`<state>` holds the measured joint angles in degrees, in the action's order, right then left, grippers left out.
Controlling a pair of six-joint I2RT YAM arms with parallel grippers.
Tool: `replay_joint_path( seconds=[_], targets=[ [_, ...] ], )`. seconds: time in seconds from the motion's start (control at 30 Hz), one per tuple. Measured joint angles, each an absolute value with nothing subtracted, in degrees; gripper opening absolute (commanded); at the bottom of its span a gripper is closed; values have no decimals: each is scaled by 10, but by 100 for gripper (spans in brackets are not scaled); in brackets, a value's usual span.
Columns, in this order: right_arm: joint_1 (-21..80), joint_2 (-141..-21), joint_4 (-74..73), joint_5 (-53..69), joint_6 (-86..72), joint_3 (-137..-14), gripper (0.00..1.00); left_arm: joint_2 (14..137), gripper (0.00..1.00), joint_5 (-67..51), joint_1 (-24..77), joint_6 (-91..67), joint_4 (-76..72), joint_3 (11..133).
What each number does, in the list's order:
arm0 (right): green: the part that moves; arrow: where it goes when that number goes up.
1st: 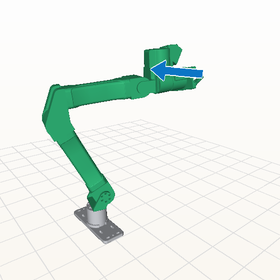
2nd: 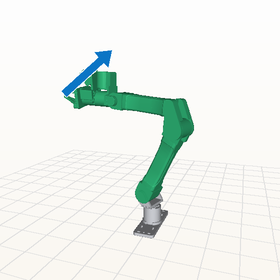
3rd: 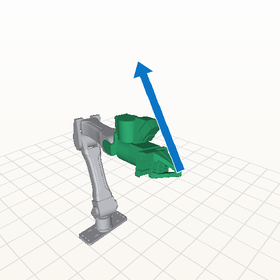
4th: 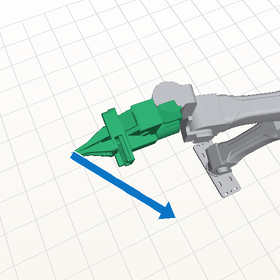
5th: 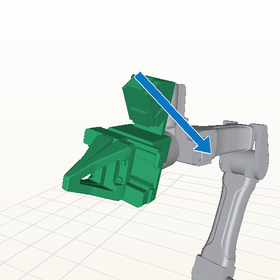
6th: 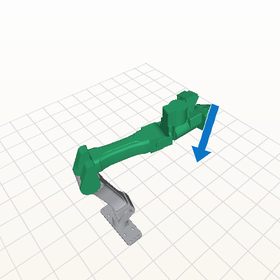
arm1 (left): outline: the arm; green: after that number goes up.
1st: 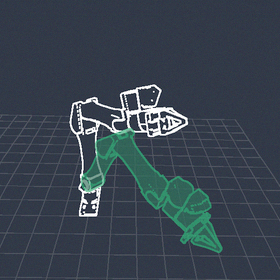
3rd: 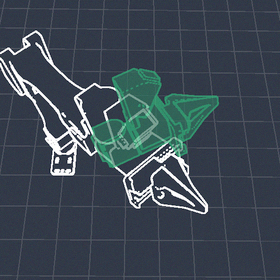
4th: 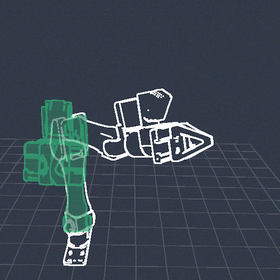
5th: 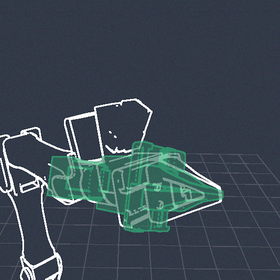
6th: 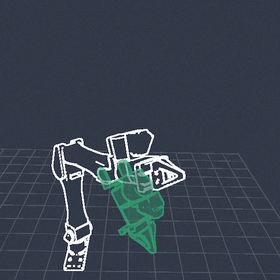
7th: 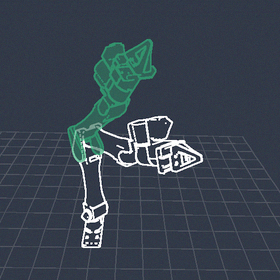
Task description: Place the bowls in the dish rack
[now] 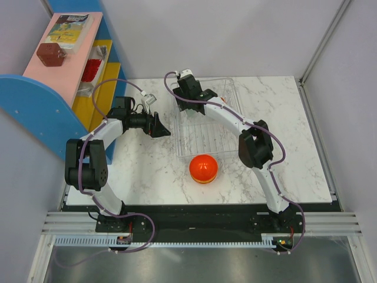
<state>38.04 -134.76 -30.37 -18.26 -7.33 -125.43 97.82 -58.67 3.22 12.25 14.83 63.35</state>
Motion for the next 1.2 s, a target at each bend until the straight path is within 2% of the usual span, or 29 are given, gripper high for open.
replay_joint_path(
  seconds=[1.2],
  targets=[
    [364, -1367, -264, -106, -84, -1266, 0, 977, 96, -587, 32, 123, 148, 634]
  ],
)
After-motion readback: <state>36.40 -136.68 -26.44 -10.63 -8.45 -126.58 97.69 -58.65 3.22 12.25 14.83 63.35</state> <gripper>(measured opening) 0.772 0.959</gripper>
